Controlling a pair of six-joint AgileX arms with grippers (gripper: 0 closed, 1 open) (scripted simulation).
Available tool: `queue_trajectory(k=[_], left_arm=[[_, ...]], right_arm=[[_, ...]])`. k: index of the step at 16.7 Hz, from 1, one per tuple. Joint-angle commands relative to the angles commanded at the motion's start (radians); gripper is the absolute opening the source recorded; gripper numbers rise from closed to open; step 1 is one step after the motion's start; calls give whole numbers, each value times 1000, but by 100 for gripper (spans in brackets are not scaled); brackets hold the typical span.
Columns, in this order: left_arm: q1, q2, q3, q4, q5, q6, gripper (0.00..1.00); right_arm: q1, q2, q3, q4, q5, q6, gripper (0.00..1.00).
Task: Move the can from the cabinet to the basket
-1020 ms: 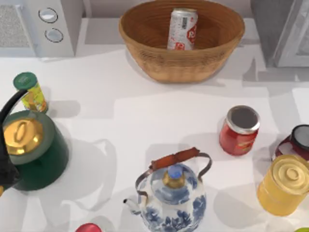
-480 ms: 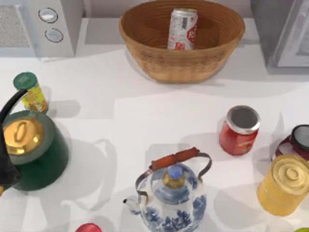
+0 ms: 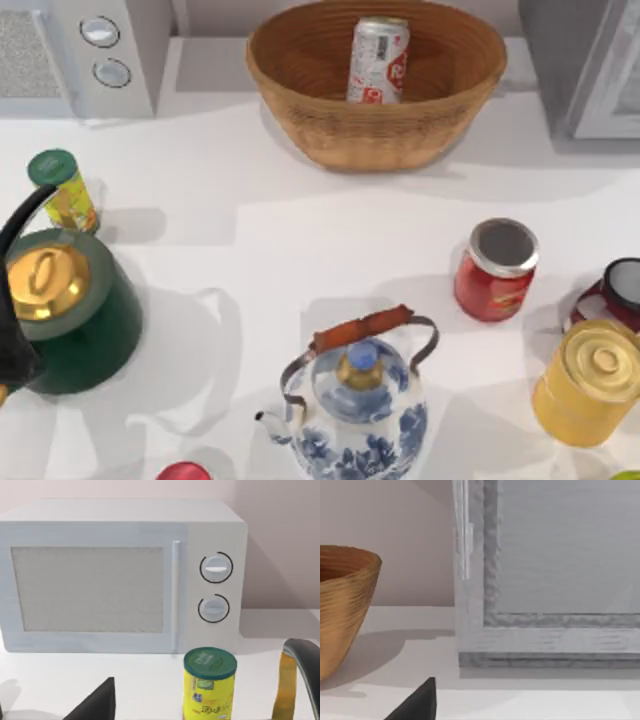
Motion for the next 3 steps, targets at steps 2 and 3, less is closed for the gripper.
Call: queue_trajectory(k=[2,3], left_arm=[[0,0,0,0,0,0,100],[0,0,0,0,0,0,100]], right_arm=[[-5,-16,-19,3,-5,0,100],[-5,-16,-19,3,-5,0,100]])
